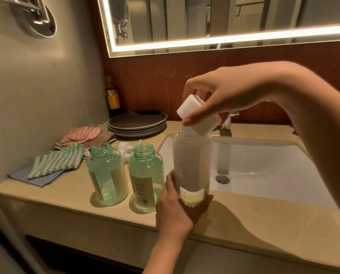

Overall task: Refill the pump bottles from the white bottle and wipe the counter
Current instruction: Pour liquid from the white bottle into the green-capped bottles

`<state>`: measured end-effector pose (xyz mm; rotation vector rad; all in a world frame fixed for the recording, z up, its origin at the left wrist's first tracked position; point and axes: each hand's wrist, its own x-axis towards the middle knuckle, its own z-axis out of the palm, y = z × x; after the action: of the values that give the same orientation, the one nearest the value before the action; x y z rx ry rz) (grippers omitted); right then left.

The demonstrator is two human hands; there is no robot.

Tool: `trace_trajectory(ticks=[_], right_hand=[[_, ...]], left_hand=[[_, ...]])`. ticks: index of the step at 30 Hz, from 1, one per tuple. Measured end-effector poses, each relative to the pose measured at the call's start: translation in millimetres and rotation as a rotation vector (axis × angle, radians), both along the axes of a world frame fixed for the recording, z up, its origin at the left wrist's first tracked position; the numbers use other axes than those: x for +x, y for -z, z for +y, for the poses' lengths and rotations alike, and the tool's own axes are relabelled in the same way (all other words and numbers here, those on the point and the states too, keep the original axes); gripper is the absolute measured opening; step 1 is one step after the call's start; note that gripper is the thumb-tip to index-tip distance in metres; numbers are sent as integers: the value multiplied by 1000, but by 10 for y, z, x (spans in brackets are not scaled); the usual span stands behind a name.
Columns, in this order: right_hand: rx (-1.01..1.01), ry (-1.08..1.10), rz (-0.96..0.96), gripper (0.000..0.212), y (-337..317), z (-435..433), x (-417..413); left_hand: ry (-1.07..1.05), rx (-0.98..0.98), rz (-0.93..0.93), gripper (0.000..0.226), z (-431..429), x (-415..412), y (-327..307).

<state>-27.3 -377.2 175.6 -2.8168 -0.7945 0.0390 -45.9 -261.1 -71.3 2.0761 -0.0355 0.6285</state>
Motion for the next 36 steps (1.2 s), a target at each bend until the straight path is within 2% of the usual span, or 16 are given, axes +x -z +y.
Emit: trace_trajectory(ticks=[4, 7, 10, 16, 22, 26, 29, 31, 33, 36], right_hand=[[131, 11, -18, 61, 194, -328, -44], [226, 36, -12, 56, 473, -575, 4], [284, 71, 19, 54, 796, -731, 0], [75, 77, -7, 65, 1517, -677, -91], [104, 73, -8, 73, 1918, -567, -210], [130, 95, 16, 83, 1979, -559, -284], [323, 117, 49, 95, 1923, -490, -370], [550, 147, 15, 105, 1866, -370, -380], [789, 170, -22, 111, 1827, -221, -337], [1013, 158, -38, 112, 1810, -4, -241]], left_hand=[[16, 14, -8, 106, 13, 6, 24], [15, 18, -21, 97, 24, -3, 27], [34, 32, -19, 99, 28, -32, 30], [53, 50, -27, 105, 28, -91, 97], [33, 88, -39, 94, 74, -221, 199], [10, -43, -55, 82, 120, -375, 255], [-93, -148, -181, 42, 172, -447, 264], [-257, -135, -328, 28, 218, -452, 231], [-398, -142, -402, 33, 261, -403, 175], [-489, -235, -310, 67, 319, -272, 41]])
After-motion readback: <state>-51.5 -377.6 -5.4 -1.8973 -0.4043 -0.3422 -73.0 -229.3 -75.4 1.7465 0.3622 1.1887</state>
